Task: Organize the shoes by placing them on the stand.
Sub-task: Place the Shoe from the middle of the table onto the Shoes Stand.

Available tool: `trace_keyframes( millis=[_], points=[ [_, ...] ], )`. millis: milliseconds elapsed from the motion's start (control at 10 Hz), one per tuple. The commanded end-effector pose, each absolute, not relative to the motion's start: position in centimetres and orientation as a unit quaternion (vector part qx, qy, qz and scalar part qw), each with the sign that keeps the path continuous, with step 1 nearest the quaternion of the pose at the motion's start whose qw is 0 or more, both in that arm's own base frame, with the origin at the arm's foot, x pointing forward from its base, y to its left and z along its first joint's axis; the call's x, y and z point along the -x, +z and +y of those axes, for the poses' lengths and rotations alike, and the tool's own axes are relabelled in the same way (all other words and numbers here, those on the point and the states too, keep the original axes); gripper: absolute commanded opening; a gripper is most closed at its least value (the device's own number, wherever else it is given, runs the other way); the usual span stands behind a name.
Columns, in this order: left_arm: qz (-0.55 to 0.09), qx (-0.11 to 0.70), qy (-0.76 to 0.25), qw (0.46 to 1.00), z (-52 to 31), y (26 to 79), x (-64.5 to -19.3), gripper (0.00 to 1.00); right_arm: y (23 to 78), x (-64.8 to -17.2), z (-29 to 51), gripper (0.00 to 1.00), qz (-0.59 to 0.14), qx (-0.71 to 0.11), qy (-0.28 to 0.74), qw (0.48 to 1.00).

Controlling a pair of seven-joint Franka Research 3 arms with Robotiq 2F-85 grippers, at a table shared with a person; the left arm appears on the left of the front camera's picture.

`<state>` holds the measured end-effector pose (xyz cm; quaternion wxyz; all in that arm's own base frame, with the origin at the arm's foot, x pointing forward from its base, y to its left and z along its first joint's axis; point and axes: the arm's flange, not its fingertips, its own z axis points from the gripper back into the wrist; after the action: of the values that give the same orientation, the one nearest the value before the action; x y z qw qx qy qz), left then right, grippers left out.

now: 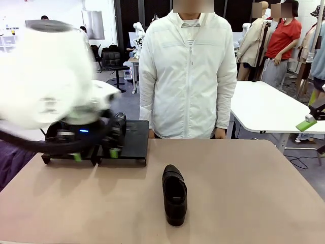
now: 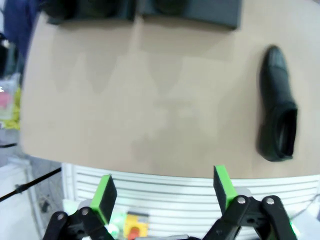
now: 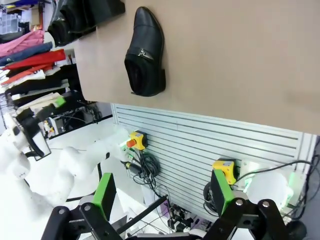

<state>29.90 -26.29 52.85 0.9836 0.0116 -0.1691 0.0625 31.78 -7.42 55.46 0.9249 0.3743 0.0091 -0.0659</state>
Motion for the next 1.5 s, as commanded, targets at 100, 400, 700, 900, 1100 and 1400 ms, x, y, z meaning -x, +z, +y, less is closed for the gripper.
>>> trace_keyframes(
  millis=[100, 400, 700, 900, 1100, 1400],
  points=[
    [-0.118, -0.012, -0.003, 0.993, -42.8, 49.2, -37.1, 1.0, 55.6, -31.8, -7.6, 1.0, 0.008, -0.376, -0.058, 0.925],
    [-0.064, -0.046, -0.023, 0.997, -50.0, 41.7, -39.4, 1.0, 55.6, -31.8, -7.6, 1.0, 0.008, -0.376, -0.058, 0.925],
    [-0.087, -0.02, -0.027, 0.996, -46.5, 42.0, -36.3, 1.0, 55.6, -31.8, -7.6, 1.0, 0.008, -0.376, -0.058, 0.925],
    [-0.058, -0.036, -0.012, 0.998, -46.9, 38.1, -38.5, 1.0, 55.6, -31.8, -7.6, 1.0, 0.008, -0.376, -0.058, 0.925],
    [-0.043, -0.031, -0.001, 0.999, -45.1, 37.6, -38.9, 1.0, 55.6, -31.8, -7.6, 1.0, 0.008, -0.376, -0.058, 0.925],
    [-0.044, -0.022, 0.018, 0.999, -43.0, 37.4, -39.1, 1.0, 55.6, -31.8, -7.6, 1.0, 0.008, -0.376, -0.058, 0.925]
  ],
)
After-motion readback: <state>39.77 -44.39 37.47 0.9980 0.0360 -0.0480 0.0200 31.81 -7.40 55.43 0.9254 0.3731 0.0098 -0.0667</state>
